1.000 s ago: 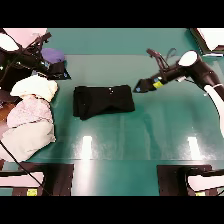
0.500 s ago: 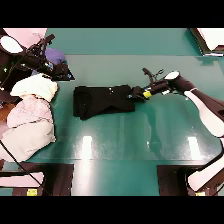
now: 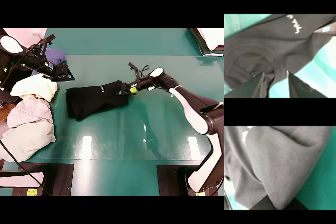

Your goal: Fold the shirts.

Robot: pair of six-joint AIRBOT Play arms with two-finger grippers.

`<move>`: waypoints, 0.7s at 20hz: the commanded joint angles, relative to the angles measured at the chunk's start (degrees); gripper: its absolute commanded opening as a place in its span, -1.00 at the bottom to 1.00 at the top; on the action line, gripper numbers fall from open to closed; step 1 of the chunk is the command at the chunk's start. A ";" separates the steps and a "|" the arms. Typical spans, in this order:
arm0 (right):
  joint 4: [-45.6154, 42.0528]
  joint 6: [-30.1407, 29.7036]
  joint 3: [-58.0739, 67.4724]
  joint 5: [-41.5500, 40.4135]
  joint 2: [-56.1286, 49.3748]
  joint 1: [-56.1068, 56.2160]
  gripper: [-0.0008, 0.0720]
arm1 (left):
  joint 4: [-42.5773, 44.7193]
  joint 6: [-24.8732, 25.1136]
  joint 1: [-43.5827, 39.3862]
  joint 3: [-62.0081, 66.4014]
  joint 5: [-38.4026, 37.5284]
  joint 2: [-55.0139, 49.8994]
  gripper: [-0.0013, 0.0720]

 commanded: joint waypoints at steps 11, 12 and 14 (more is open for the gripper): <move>-14.36 0.66 -29.42 -4.33 37.40 -48.98 -0.95 | -1.40 0.83 -8.09 -0.02 3.72 0.02 -0.89; -14.45 0.68 -31.98 -6.21 39.56 -54.49 -0.95 | -1.88 0.31 -8.09 -0.02 3.76 0.02 -0.89; -14.53 2.27 -36.81 -10.34 43.25 -63.93 -0.95 | -2.23 -0.07 -8.09 -0.02 4.13 0.02 -0.89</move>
